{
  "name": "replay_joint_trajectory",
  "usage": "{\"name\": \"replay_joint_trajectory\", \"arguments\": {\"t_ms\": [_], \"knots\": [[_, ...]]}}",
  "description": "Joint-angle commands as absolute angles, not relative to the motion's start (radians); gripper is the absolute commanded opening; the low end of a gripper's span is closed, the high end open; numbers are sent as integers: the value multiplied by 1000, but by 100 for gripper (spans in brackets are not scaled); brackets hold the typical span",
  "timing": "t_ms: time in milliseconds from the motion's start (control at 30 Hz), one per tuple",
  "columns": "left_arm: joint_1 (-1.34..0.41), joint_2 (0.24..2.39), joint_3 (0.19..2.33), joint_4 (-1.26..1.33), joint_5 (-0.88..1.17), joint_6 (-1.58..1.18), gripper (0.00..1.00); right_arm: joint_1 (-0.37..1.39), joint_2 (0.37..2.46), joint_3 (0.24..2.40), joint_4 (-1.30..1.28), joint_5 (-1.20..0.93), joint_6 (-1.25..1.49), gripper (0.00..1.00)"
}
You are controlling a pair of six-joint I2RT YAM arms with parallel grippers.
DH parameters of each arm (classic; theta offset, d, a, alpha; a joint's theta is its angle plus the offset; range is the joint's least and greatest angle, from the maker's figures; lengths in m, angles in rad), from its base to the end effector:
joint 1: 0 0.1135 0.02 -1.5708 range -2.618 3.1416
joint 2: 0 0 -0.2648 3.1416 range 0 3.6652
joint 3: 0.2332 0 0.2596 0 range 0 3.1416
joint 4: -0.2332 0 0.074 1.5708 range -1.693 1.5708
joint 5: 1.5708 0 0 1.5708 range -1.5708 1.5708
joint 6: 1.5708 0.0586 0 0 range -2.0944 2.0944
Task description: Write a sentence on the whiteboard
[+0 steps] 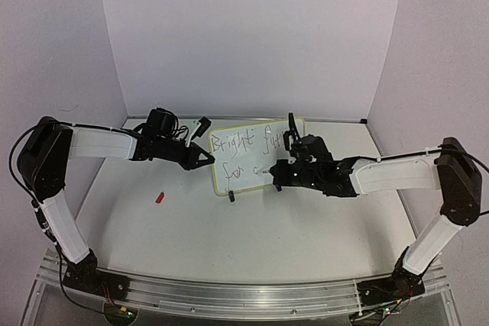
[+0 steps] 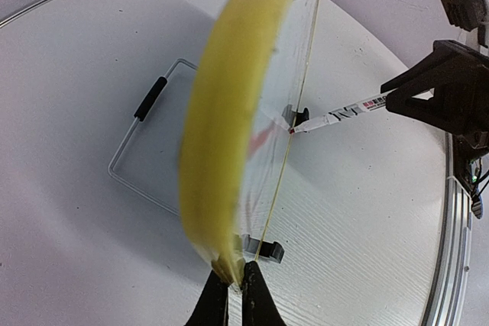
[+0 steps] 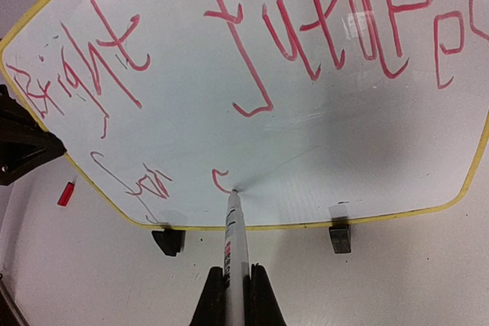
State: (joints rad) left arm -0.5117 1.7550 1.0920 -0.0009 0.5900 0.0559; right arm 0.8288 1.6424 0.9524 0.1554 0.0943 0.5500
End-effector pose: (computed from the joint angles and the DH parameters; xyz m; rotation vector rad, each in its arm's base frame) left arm 0.3338 -0.2248 0.1900 0.9409 2.0472 -0.9051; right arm 0.2648 0.2807 0.1957 -0.2457 2.1744 0.7135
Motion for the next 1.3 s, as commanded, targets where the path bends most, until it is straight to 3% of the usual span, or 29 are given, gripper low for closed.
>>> {"name": "replay_joint_trajectory", "arguments": {"t_ms": [0, 1267], "knots": [[-503, 1750, 1118, -50, 502, 95, 0, 823, 1598, 1004, 166, 152, 527, 0], [-503, 1755, 1125, -51, 504, 93, 0, 824, 1624, 954, 155, 128, 571, 0]]}}
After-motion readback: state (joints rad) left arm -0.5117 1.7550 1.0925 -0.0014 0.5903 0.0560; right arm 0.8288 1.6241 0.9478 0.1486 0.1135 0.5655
